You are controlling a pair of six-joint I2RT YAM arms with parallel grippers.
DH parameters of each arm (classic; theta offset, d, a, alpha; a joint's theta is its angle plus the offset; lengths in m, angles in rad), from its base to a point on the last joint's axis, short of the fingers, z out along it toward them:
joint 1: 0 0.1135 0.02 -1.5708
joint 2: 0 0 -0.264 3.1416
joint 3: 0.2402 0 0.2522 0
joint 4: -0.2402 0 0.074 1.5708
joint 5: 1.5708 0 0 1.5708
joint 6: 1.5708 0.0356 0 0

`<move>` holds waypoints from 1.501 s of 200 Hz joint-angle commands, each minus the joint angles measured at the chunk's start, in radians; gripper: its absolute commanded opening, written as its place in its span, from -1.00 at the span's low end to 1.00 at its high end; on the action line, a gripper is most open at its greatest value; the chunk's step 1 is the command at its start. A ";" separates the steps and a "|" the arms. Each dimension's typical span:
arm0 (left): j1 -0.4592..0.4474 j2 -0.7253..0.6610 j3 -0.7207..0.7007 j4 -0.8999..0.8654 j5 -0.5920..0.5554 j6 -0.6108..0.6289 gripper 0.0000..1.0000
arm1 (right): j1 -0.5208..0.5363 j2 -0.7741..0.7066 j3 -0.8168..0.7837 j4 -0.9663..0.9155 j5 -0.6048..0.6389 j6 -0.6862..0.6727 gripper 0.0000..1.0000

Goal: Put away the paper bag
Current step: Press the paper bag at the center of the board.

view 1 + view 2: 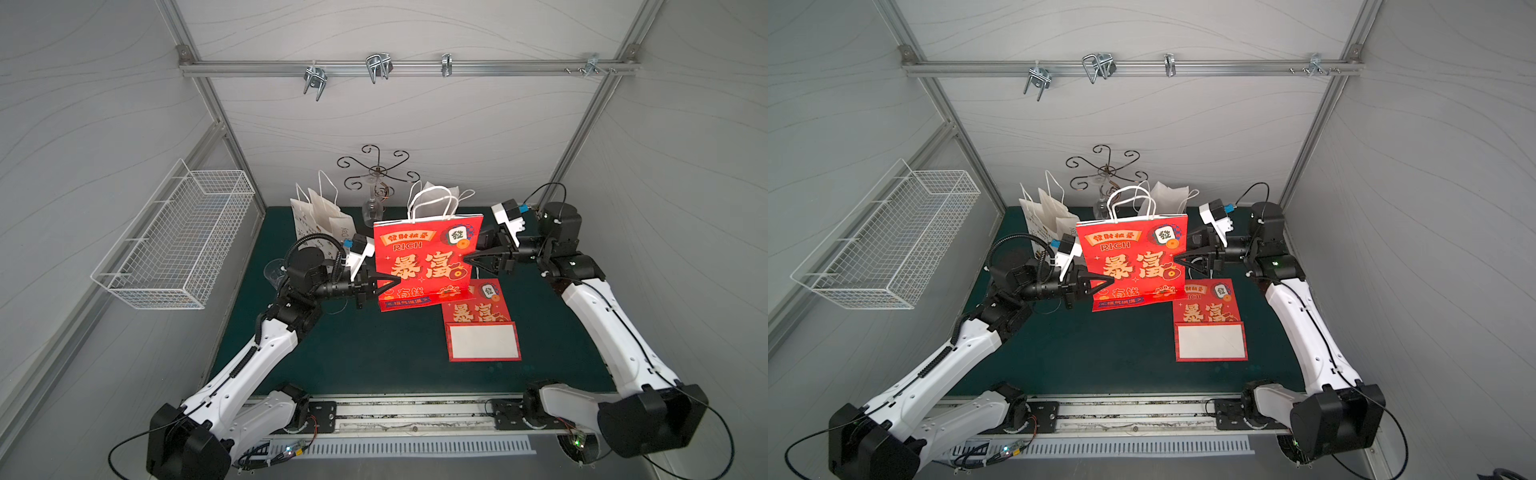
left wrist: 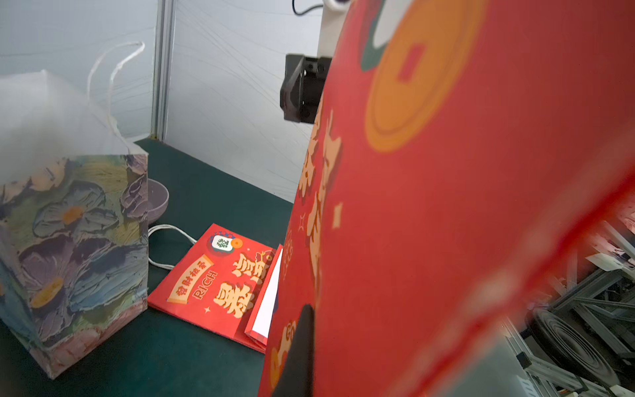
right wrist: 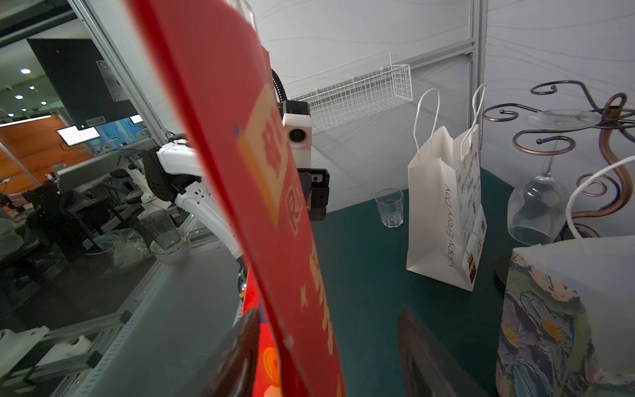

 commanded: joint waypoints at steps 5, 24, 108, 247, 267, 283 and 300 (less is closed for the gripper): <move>0.005 0.023 0.061 0.195 0.025 -0.107 -1.00 | 0.005 -0.017 -0.040 -0.173 -0.018 -0.160 0.33; 0.005 0.036 0.066 0.204 0.031 -0.126 -1.00 | 0.035 -0.005 -0.039 -0.224 -0.041 -0.221 0.32; 0.005 0.034 0.049 0.186 0.014 -0.133 -1.00 | 0.042 0.045 -0.001 -0.221 -0.119 -0.267 -1.00; 0.005 0.034 -0.006 0.090 0.038 -0.089 -1.00 | 0.050 0.066 0.059 -0.099 -0.116 -0.177 -1.00; 0.005 0.033 -0.010 0.070 0.040 -0.077 -1.00 | 0.050 0.066 0.066 -0.071 -0.103 -0.145 -0.63; 0.005 0.030 -0.012 0.047 0.041 -0.061 -1.00 | 0.052 0.066 0.073 -0.051 -0.090 -0.129 -0.43; 0.005 0.028 -0.019 0.034 0.043 -0.051 -1.00 | 0.052 0.067 0.081 -0.034 -0.090 -0.119 -0.51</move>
